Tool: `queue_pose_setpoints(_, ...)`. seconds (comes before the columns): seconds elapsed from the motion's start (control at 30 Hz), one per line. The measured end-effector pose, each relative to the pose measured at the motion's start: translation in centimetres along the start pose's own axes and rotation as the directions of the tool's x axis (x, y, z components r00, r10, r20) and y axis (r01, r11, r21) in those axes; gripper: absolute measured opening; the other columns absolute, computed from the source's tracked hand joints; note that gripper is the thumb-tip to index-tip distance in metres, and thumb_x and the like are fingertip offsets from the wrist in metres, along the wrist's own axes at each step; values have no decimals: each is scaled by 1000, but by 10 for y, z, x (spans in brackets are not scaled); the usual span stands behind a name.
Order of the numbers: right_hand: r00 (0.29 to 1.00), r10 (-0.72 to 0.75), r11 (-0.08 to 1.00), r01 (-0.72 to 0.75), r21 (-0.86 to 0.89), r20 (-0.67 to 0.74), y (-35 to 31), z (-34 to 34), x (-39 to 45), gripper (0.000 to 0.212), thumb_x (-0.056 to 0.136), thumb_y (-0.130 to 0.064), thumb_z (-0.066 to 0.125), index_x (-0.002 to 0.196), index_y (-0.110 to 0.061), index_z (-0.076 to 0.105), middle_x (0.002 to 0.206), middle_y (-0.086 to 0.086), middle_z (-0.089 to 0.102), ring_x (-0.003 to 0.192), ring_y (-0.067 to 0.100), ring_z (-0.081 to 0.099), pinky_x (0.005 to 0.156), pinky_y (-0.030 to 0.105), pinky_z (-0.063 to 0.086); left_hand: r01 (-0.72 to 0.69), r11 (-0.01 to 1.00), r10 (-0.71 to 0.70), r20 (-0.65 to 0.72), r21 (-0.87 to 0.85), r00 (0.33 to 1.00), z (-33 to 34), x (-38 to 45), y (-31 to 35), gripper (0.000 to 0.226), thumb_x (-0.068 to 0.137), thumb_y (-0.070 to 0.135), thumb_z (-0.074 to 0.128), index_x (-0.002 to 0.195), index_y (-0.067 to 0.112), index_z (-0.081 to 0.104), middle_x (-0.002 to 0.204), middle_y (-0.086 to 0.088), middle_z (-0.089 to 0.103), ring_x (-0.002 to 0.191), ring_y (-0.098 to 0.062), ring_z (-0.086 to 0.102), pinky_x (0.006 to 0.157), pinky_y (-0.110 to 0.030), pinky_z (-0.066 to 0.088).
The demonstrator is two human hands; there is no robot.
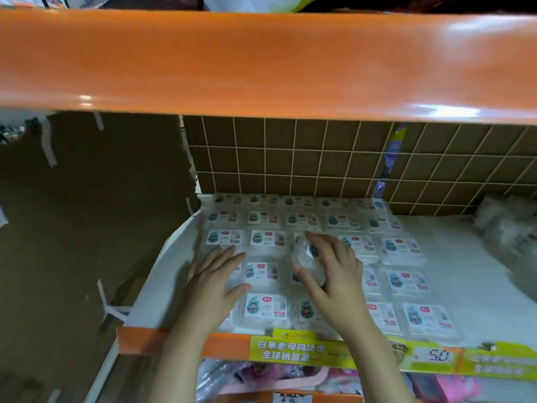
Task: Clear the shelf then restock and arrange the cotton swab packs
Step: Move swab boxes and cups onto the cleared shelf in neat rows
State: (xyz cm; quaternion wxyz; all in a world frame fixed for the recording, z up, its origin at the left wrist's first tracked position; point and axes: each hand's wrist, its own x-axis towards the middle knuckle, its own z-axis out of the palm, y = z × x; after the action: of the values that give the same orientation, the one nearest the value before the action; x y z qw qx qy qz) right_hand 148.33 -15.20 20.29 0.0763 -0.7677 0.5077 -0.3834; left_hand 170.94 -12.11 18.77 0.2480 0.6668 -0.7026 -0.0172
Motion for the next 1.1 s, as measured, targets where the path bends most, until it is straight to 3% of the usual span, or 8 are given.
queue_pose_setpoints(0.1,1000,-5,1000,5,-24,12,-1,2,-3,46,88,-54,43,130,-34,43,128,-6,50,118,18,44,87,34,31,-8,1000,8,69,-10,998,0,2,-1,90,63,81,23,138,35,43,150,15,24,135,0,6,112,-38,12)
queue_pose_setpoints(0.17,1000,-15,999,15,-37,22,-1,2,-4,46,88,-53,44,130,-33,44,127,-4,51,117,20,45,86,35,32,0,1000,2,89,-20,996,-1,2,1,104,57,92,12,140,36,39,152,15,18,133,4,1,113,-33,5)
queue_pose_setpoints(0.23,999,-25,998,27,-52,38,0,2,-5,47,87,-52,44,129,-32,45,124,-4,52,114,21,47,84,35,32,5,998,-1,63,-66,998,-3,2,5,95,64,86,17,138,33,42,152,13,24,138,1,8,112,-31,6)
queue_pose_setpoints(0.33,997,-38,996,42,-75,63,3,3,-7,48,86,-53,44,130,-32,46,123,-3,53,113,22,48,83,35,31,-15,982,-4,-100,-188,995,-6,3,7,69,80,62,37,129,17,55,139,0,48,132,-13,37,106,-28,24)
queue_pose_setpoints(0.43,996,-46,995,52,-84,78,3,4,-8,49,85,-52,45,130,-33,45,122,-2,54,114,23,48,83,35,31,52,968,-114,-243,-247,963,-16,8,-6,54,88,45,45,124,8,57,125,-8,59,117,-22,50,98,-31,36)
queue_pose_setpoints(0.57,989,-81,992,91,-82,124,-4,11,-9,50,85,-52,45,131,-33,44,123,-1,53,115,21,46,84,35,32,219,936,-295,-272,-277,916,-26,17,-30,28,96,22,50,117,8,60,115,-11,64,107,-30,58,89,-37,43)
queue_pose_setpoints(0.8,975,-117,988,133,-73,187,-14,21,-10,51,83,-50,46,131,-35,42,126,-1,52,118,19,41,89,40,36,361,912,-392,-157,-195,907,11,16,-71,26,95,12,41,95,3,65,95,-16,65,88,-34,59,70,-32,40)
queue_pose_setpoints(1.1,956,-189,960,228,-161,224,-24,45,12,50,78,-48,45,124,-29,52,119,3,57,111,21,40,89,36,34,336,904,-389,-179,-265,904,7,12,-65,28,94,4,46,67,6,50,63,-4,47,63,-26,45,59,-30,24)
